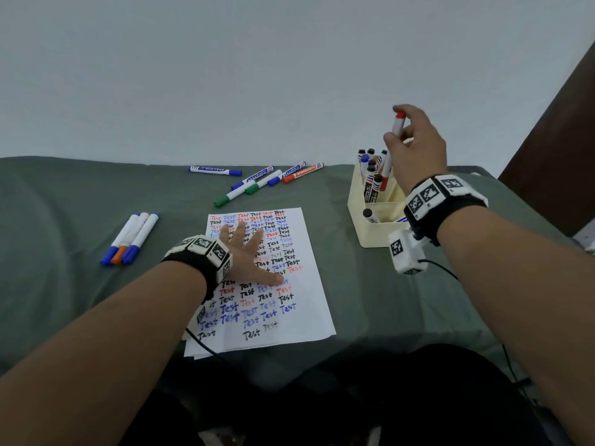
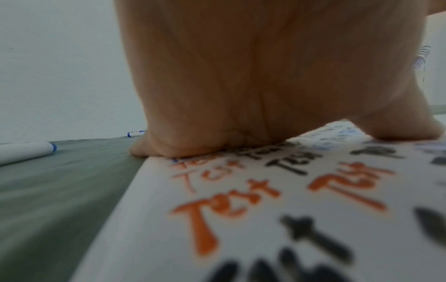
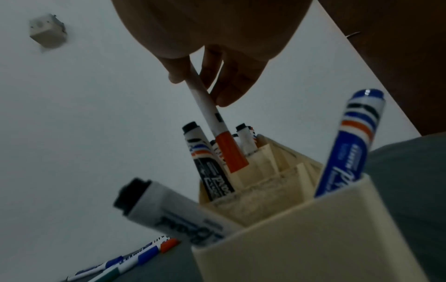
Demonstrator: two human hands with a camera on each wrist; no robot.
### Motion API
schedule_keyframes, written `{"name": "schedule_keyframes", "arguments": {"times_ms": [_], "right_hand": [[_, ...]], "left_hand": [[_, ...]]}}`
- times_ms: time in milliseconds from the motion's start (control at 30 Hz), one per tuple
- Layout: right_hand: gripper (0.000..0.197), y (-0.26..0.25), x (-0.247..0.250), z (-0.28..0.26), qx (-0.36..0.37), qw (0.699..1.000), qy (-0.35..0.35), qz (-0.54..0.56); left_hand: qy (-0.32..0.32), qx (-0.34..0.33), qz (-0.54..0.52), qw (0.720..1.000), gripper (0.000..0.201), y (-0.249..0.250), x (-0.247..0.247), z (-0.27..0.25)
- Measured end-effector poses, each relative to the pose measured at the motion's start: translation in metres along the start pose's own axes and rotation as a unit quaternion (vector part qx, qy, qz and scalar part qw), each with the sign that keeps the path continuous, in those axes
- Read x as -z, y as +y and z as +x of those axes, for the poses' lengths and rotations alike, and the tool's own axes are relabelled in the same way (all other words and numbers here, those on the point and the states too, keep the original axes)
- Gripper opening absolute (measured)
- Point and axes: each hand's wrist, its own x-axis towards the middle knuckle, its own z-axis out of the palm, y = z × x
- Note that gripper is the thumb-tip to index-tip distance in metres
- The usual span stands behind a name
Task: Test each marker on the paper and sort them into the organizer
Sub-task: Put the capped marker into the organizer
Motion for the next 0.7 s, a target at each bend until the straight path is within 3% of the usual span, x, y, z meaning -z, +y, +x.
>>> {"name": "schedule_keyframes", "arguments": {"times_ms": [167, 400, 700], "right_hand": [[0.035, 0.012, 0.001, -0.015, -0.038, 0.999, -0.007, -0.021], [0.007, 0.027, -0.001, -0.042, -0.087, 0.992, -0.028, -0.082], [0.039, 0.027, -0.006, -0.067, -0.07, 0.987, -0.093, -0.111]], "left_hand": [[0.0, -0.003, -0.002, 1.0, 0.151, 0.001, 0.0, -0.003], [0.01, -0.005, -0.001, 1.0, 0.151, 0.001, -0.001, -0.003], [0.013, -0.003, 0.002, 1.0, 0.154, 0.001, -0.001, 0.0]]}}
